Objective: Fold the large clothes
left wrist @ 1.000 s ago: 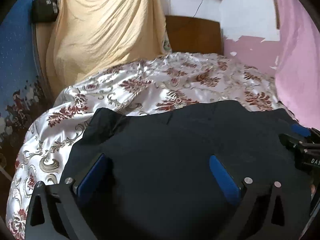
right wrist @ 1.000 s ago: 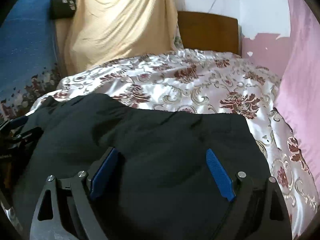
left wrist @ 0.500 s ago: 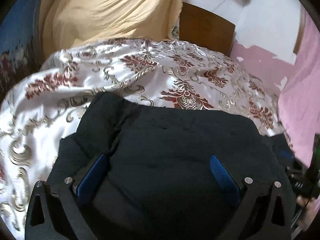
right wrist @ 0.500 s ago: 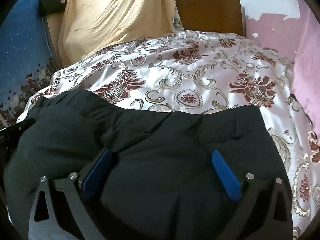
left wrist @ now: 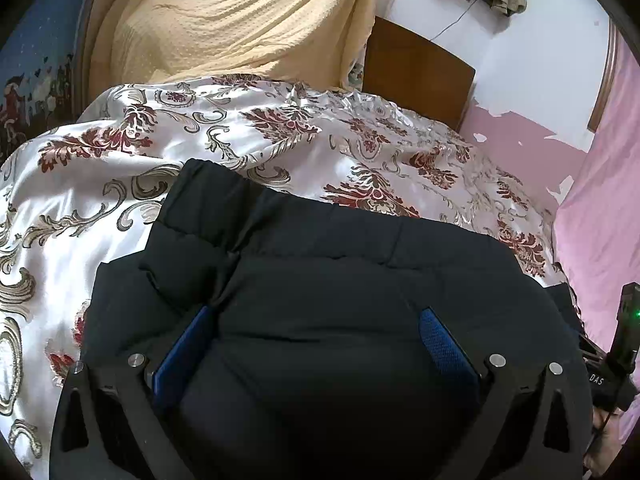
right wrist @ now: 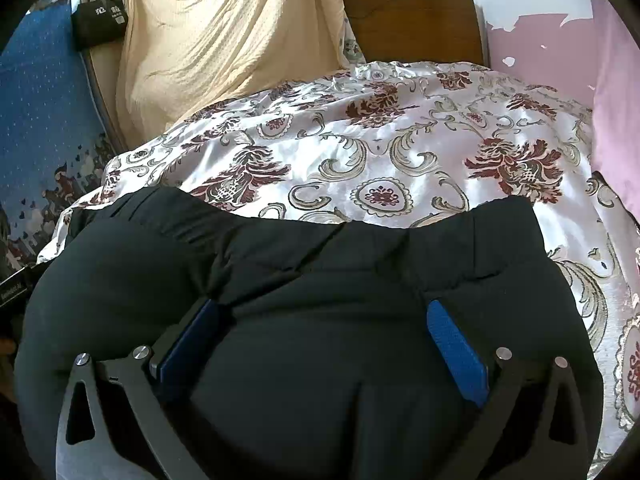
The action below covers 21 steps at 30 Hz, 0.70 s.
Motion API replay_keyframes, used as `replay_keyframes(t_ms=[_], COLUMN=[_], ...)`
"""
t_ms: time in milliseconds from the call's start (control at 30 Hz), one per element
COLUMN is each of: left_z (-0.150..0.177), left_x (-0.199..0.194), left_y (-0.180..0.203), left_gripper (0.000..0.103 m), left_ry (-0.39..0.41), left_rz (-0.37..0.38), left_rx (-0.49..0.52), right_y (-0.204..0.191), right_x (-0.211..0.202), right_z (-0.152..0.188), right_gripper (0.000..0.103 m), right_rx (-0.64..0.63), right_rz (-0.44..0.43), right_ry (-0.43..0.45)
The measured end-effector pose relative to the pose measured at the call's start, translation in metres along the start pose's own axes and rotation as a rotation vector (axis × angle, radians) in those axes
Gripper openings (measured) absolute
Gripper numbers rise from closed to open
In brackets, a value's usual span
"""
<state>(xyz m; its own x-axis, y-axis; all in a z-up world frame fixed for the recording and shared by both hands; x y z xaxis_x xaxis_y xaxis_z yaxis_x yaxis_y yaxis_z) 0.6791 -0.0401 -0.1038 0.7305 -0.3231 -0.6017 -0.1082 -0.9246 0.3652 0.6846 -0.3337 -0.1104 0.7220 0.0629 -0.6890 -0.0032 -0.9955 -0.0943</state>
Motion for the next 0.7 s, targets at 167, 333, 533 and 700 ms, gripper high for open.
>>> replay_keyframes(t_ms=[167, 333, 533, 700], left_z=[0.0001, 0.0007, 0.0009, 0.0011], left_x=[0.0020, 0.0040, 0.0048, 0.0047], left_y=[-0.0011, -0.0020, -0.0021, -0.0021], left_gripper=[0.103, 0.103, 0.103, 0.103], left_ry=[0.012, 0.015, 0.013, 0.014], left_rz=[0.010, 0.012, 0.010, 0.012], left_rx=[-0.009, -0.013, -0.012, -0.012], right_y=[0.0004, 0.0016, 0.0019, 0.0019], right_x=[0.0038, 0.0074, 0.0080, 0.0085], right_z=[0.0008, 0.0025, 0.0026, 0.0032], right_gripper=[0.102, 0.102, 0.102, 0.102], right_rx=[0.010, 0.016, 0.017, 0.017], right_rz=[-0.008, -0.015, -0.015, -0.016], right_ry=[-0.001, -0.007, -0.007, -0.007])
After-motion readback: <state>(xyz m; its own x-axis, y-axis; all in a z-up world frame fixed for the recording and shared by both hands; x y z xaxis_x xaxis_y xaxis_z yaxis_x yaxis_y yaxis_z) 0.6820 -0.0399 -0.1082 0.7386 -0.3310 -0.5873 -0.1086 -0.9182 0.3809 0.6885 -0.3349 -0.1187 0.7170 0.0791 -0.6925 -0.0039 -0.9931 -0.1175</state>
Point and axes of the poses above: each gripper's, at about its wrist camera, not at the fingertips, and x roughly the way its jaws point, y to its right, z to its underside, the point moved 7 cm from there along x, roughly the way its jaws point, and after that the axes turned 6 degrees about z, right-handed, at the moved point
